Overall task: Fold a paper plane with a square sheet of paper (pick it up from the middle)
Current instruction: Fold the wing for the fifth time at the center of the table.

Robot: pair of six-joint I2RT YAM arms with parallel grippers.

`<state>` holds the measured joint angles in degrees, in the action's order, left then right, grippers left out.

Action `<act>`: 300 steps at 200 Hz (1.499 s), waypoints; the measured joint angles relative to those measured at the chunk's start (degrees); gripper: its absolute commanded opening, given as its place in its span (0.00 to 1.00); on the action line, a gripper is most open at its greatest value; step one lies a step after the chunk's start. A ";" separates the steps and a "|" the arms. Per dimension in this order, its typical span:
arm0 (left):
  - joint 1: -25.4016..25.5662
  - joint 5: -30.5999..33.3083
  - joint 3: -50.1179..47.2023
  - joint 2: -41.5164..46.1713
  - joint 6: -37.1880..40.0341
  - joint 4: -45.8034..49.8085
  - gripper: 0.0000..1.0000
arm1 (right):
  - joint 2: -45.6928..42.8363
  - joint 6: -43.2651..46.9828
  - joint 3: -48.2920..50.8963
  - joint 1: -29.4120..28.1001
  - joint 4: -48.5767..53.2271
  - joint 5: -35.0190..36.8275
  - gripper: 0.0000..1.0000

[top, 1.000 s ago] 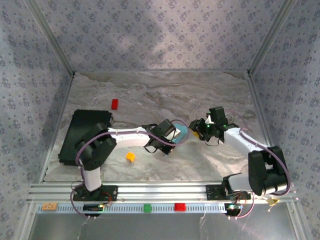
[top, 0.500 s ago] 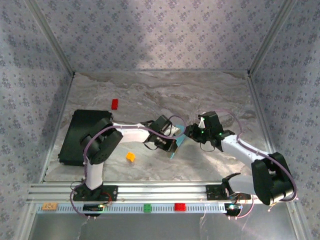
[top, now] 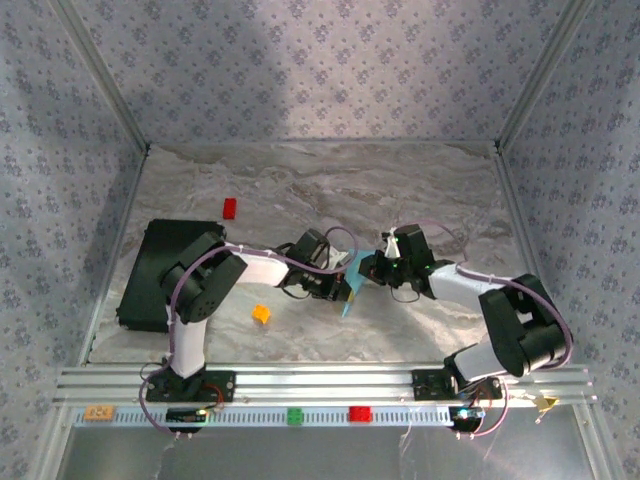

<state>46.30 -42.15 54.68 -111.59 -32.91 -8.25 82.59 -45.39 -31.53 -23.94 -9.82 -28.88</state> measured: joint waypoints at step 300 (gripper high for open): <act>-1.57 -1.57 -2.34 -0.28 -7.78 -4.98 0.00 | 14.27 -1.36 -0.79 2.99 -13.07 -7.63 0.09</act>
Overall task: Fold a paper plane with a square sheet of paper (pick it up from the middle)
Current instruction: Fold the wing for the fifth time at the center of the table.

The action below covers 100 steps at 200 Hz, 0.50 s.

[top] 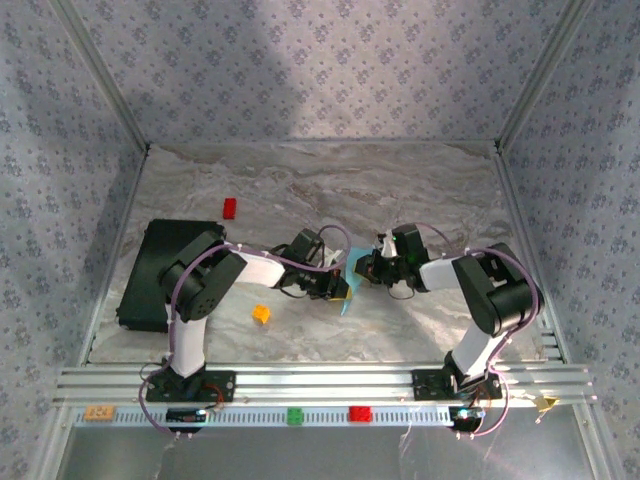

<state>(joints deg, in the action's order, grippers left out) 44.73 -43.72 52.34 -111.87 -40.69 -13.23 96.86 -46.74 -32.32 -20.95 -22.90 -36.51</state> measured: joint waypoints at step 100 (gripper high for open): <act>0.00 0.00 0.44 0.24 -0.79 1.22 0.10 | 1.99 -0.42 -0.20 0.57 -1.44 -1.88 0.07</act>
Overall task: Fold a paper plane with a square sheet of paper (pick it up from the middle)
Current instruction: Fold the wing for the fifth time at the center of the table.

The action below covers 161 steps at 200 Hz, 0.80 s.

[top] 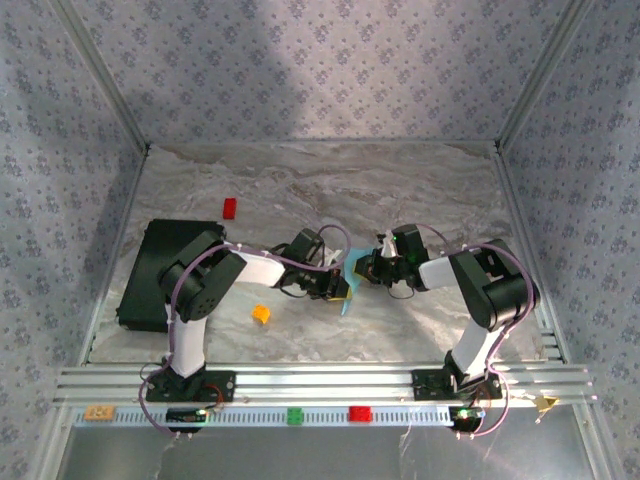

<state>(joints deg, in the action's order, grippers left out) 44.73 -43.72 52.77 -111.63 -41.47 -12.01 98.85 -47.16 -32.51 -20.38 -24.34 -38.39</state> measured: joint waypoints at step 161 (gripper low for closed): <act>-0.48 -2.10 0.13 1.92 -2.40 4.04 0.19 | -0.24 0.00 -0.66 -0.48 1.88 1.11 0.06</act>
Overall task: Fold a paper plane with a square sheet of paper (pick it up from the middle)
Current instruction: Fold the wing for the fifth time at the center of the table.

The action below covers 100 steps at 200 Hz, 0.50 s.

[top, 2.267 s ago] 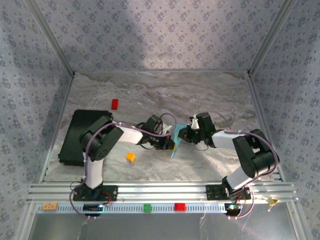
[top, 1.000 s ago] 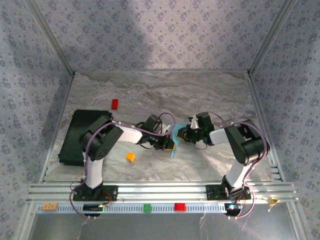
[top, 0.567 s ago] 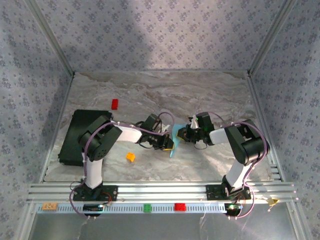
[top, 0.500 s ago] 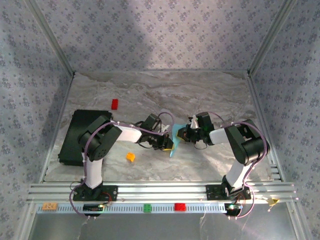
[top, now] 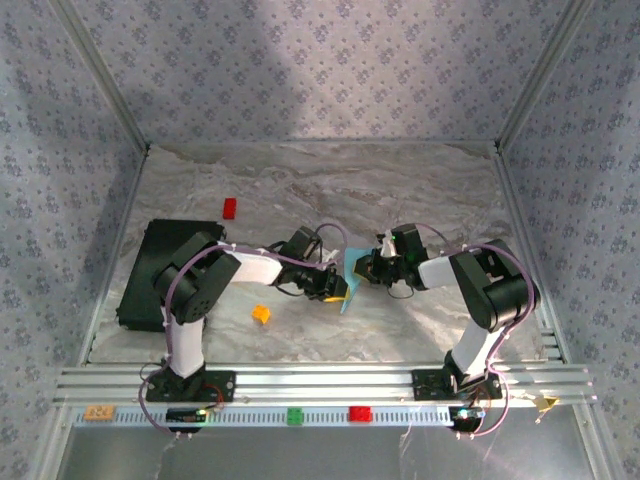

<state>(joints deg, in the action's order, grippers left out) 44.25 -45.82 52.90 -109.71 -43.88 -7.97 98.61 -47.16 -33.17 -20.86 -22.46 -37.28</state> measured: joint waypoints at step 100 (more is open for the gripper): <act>0.00 0.17 0.00 -0.42 -4.68 -3.58 0.06 | -0.15 0.00 -0.11 -0.17 0.42 0.52 0.06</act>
<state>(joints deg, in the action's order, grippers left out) 44.25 -45.65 52.90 -110.13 -48.56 -11.55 98.45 -47.16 -33.28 -21.04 -22.04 -36.75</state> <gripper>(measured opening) 0.080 0.059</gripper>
